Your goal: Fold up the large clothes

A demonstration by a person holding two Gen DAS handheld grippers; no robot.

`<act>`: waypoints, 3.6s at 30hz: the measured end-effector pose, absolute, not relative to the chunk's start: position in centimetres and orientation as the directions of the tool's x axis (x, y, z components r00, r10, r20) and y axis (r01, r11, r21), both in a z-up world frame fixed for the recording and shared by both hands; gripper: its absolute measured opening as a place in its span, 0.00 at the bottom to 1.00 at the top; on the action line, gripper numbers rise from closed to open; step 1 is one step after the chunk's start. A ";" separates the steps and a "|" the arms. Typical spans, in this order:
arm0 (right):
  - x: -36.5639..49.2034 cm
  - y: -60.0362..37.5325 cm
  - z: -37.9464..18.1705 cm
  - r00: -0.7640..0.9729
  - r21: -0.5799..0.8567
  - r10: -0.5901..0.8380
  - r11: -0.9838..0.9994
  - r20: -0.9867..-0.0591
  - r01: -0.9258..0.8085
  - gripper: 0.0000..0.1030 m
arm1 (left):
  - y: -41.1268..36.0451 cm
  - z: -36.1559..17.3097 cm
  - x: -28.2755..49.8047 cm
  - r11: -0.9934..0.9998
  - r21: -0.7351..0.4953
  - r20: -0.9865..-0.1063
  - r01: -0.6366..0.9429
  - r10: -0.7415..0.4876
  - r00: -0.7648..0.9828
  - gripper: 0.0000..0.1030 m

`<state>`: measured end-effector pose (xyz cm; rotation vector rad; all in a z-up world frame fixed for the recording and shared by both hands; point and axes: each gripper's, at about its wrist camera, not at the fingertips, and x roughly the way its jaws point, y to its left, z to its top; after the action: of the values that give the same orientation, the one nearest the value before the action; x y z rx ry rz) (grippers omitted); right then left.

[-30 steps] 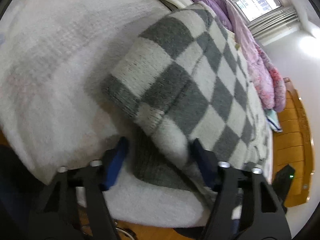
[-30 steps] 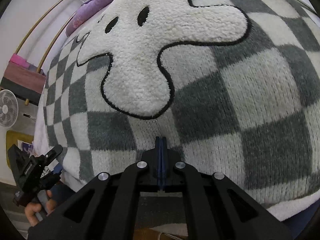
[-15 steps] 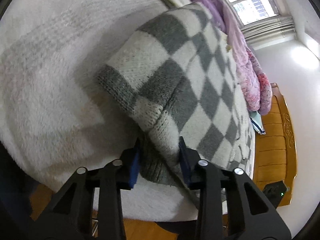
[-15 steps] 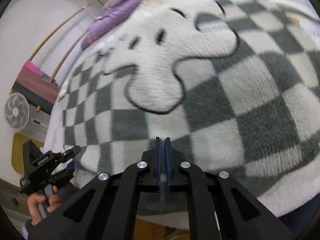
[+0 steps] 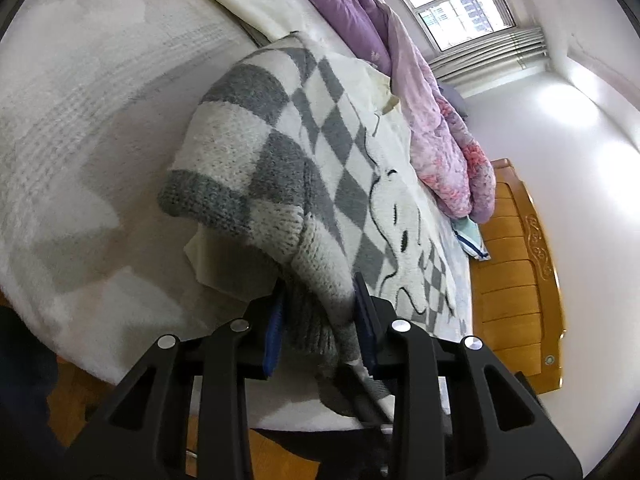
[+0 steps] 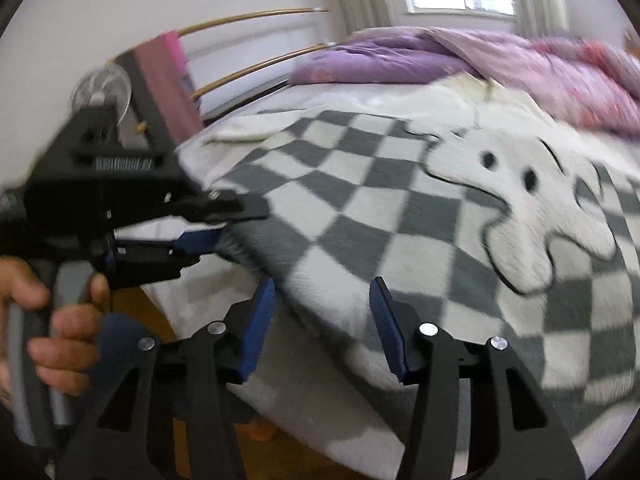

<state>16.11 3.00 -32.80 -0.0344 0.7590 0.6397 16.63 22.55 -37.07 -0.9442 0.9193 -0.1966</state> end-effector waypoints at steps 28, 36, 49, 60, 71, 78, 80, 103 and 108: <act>21.2 5.4 -34.9 0.565 0.208 0.518 0.827 -0.642 -0.522 0.15 | 26.0 -38.2 15.3 0.434 -0.854 -0.507 -0.287 -0.572 0.645 0.84; 21.2 2.9 -33.2 0.529 0.368 0.594 0.799 -0.606 -0.477 0.15 | 25.4 -38.0 21.4 0.483 -0.824 -0.547 -0.296 -0.544 0.636 0.83; 21.0 -14.0 -26.8 0.707 0.692 0.608 0.683 -0.361 -0.234 0.14 | 7.8 -24.1 27.6 0.757 -0.649 -0.540 0.076 -0.528 0.655 0.60; 19.1 -28.8 -29.9 0.841 0.850 0.446 0.526 -0.306 0.031 0.14 | -12.0 -22.3 31.5 0.755 -0.570 -0.592 0.325 -0.651 0.476 0.60; 17.6 -33.5 -38.0 0.798 0.876 0.412 0.395 -0.439 0.278 0.14 | -11.6 -26.1 32.2 0.813 -0.512 -0.664 0.276 -0.579 0.474 0.71; 15.8 -32.1 -37.0 0.783 0.824 0.379 0.492 -0.493 0.280 0.14 | -7.3 -29.9 32.6 0.924 -0.342 -0.767 0.171 -0.379 0.517 0.71; 16.7 -32.1 -37.7 0.769 0.813 0.381 0.504 -0.513 0.292 0.15 | -6.3 -31.3 33.0 0.927 -0.341 -0.783 0.158 -0.373 0.499 0.74; 18.6 -31.6 -30.2 0.719 0.578 0.313 0.803 -0.621 0.150 0.23 | -8.8 -28.9 35.5 0.911 -0.288 -0.797 0.296 -0.400 0.453 0.77; 21.9 -31.8 -33.7 0.631 0.500 0.265 0.836 -0.729 0.226 0.21 | -12.2 -29.6 38.1 0.900 -0.219 -0.843 0.377 -0.369 0.391 0.77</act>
<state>21.91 -31.80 -33.75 0.6013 0.9018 0.0239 38.06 -12.19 -29.58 0.0086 1.0691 -0.4738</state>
